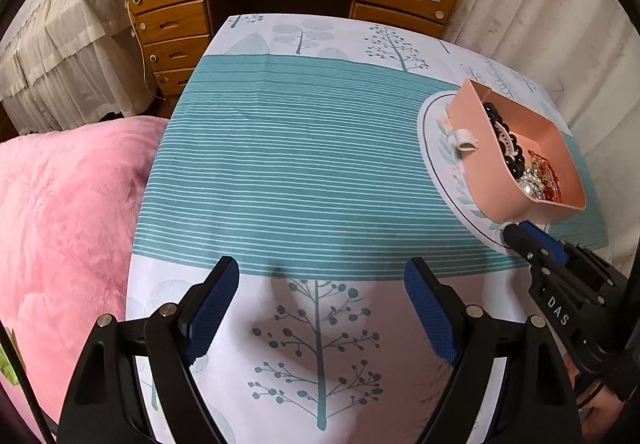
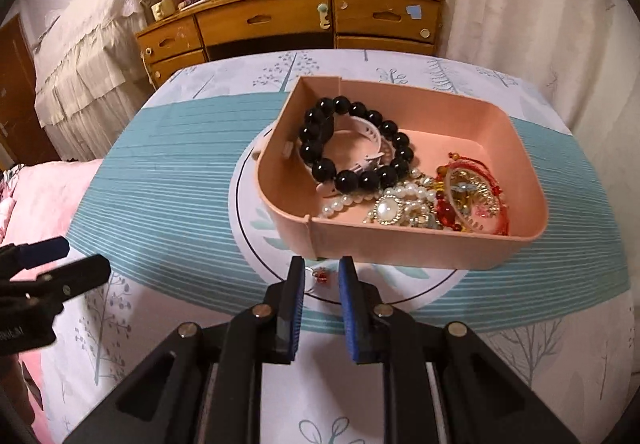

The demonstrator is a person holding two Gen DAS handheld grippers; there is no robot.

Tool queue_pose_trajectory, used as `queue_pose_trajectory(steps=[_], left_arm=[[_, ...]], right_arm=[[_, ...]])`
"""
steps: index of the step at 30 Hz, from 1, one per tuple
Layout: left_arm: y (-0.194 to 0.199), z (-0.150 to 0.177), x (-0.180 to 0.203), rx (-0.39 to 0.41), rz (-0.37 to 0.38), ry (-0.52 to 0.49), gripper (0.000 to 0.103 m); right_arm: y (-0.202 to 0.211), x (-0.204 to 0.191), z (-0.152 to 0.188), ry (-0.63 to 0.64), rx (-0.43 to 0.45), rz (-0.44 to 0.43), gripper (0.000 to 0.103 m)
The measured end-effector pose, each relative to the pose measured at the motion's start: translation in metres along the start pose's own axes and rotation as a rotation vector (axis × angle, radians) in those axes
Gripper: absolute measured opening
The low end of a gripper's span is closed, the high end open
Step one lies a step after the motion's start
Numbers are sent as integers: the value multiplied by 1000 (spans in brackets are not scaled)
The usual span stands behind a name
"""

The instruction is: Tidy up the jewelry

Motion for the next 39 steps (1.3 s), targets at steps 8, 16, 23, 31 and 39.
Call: queue_pose_trajectory(steps=[8,16,23,31,39], left_arm=[[-3,-8,-7,8,49,58,83],[-1,-7,-4,6,8,68,83],[40,10,12,54,-3,95,83],[77,49,49,-18,15,163,83],[110,88,98,-65,-11,173,84]], right_arm=[[-8,0,2,10,-12,0,7],[16,-14,-5,44,19,-170,7],[70,10,-49,13,240,-193,7],[87,78,-61,-39,177,-89,57],[109,124,12,-107,-51,-82,84]])
Point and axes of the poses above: each gripper's, at about its wrist camera, not at the fingertips, and y roughly against the way its jaws point, x to its right, z to its underside, the point moved 7 cm from there along -y, roughly the way its jaws point, and after that the axes turned 1 degree about z, right-handed, at the moved point
